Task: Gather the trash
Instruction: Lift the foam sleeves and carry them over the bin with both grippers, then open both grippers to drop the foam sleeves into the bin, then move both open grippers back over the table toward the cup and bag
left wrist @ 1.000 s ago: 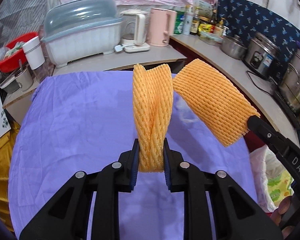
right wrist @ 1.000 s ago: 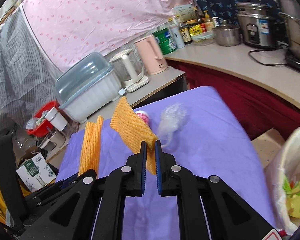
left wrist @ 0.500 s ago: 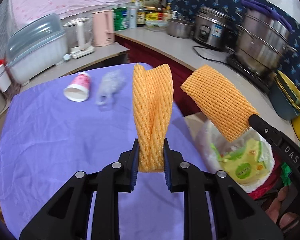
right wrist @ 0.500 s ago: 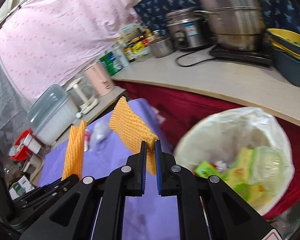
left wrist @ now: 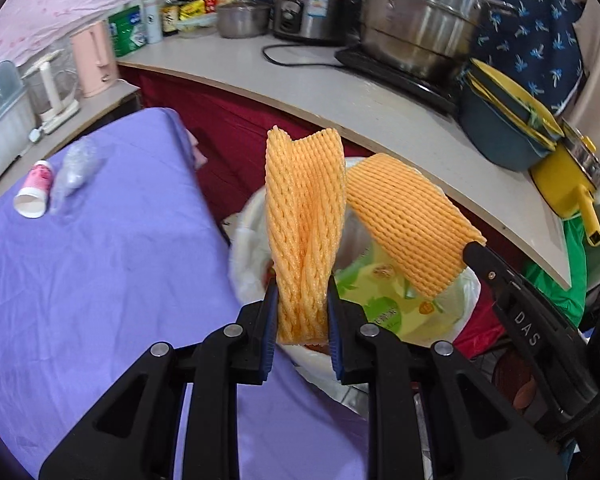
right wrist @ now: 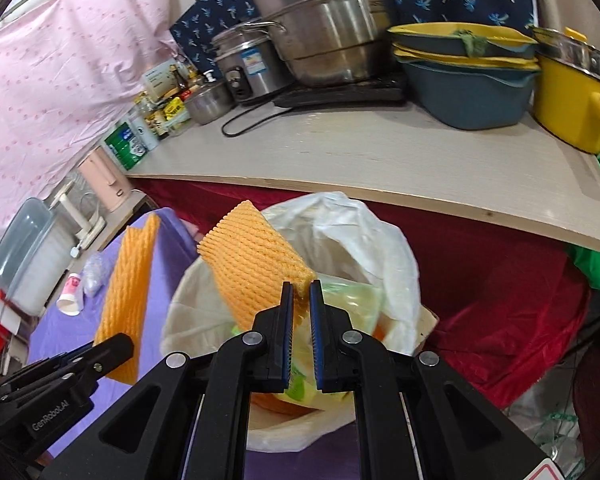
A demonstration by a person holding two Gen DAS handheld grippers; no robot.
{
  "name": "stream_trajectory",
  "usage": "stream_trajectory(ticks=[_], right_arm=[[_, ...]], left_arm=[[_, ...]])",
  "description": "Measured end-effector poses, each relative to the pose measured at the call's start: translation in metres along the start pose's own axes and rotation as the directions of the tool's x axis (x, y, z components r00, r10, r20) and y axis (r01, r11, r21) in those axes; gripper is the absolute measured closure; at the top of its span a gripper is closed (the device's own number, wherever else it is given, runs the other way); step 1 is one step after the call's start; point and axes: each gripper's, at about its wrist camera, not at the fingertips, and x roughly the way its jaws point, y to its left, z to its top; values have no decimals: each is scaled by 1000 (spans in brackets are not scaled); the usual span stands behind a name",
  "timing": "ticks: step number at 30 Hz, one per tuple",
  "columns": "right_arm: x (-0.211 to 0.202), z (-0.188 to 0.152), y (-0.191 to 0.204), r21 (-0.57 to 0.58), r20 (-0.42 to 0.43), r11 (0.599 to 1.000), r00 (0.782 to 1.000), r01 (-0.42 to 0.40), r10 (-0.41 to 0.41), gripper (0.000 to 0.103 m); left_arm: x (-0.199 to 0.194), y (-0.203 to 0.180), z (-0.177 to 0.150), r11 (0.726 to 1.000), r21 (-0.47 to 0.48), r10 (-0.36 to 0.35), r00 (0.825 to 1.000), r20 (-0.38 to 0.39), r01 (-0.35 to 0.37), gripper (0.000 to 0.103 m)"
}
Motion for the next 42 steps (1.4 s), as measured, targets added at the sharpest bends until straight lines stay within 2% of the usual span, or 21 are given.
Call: stream_trajectory(ticks=[6, 9, 11, 13, 15, 17, 19, 30, 42], right_arm=[[16, -7, -17, 27, -25, 999, 999, 47, -47, 94], [23, -8, -16, 37, -39, 998, 998, 49, -47, 94], [24, -6, -14, 42, -41, 998, 998, 41, -40, 92], [24, -3, -12, 50, -34, 998, 999, 33, -31, 90], [21, 2, -8, 58, -20, 998, 1000, 19, -18, 88], [19, 8, -3, 59, -6, 998, 1000, 4, -4, 81], [16, 14, 3, 60, 6, 998, 1000, -18, 18, 78], [-2, 28, 26, 28, 49, 997, 997, -65, 64, 77], [0, 13, 58, -34, 9, 994, 995, -100, 100, 77]], left_arm=[[31, -13, 1, 1000, 21, 12, 998, -58, -11, 80], [38, -10, -2, 999, 19, 28, 997, -73, -27, 74], [39, -8, -2, 1000, 12, 28, 997, -75, -27, 69], [38, -4, -3, 999, 0, 38, 997, -71, -38, 57], [35, 0, -1, 999, -16, 41, 997, -59, -42, 50], [32, 3, 1, 999, -20, 49, 997, -52, -50, 45], [31, 5, 1, 998, -22, 58, 997, -48, -59, 39], [21, 17, 1, 996, -39, 75, 997, -32, -77, 38], [3, 55, 1, 986, -111, 123, 992, 3, -122, 38]])
